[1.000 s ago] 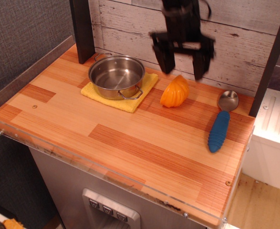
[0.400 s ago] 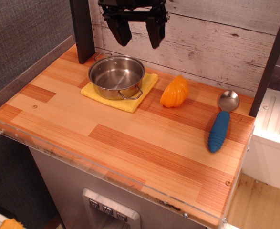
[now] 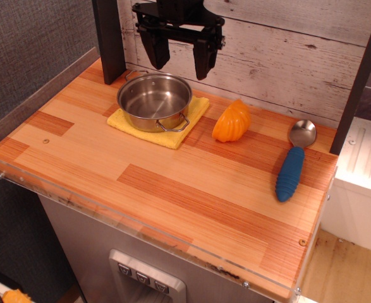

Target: Move the orange to the right of the pot.

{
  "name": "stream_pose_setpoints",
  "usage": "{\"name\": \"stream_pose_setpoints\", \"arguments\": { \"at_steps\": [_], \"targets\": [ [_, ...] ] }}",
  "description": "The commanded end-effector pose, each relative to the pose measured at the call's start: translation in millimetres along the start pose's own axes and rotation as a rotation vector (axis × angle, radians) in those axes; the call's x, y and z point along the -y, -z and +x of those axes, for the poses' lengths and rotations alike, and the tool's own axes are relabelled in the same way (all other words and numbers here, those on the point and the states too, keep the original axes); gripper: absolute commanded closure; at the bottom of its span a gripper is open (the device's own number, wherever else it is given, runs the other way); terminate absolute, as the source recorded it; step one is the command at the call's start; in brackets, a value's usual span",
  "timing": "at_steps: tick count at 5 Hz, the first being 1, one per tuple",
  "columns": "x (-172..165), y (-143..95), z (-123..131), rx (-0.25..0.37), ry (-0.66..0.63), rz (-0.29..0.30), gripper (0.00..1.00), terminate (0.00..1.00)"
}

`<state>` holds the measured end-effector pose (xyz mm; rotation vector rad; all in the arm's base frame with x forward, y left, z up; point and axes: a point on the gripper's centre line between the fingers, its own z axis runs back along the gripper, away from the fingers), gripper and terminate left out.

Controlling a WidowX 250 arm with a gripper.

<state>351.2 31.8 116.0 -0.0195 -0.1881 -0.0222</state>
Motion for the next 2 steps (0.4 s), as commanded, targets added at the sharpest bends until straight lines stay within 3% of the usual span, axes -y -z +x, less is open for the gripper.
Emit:
{"name": "stream_pose_setpoints", "arguments": {
  "at_steps": [1, 2],
  "targets": [
    [-5.9, -10.1, -5.7, 0.008, 0.032, -0.013, 0.00, 0.00],
    [-5.9, -10.1, -5.7, 0.008, 0.032, -0.013, 0.00, 1.00]
  ]
}}
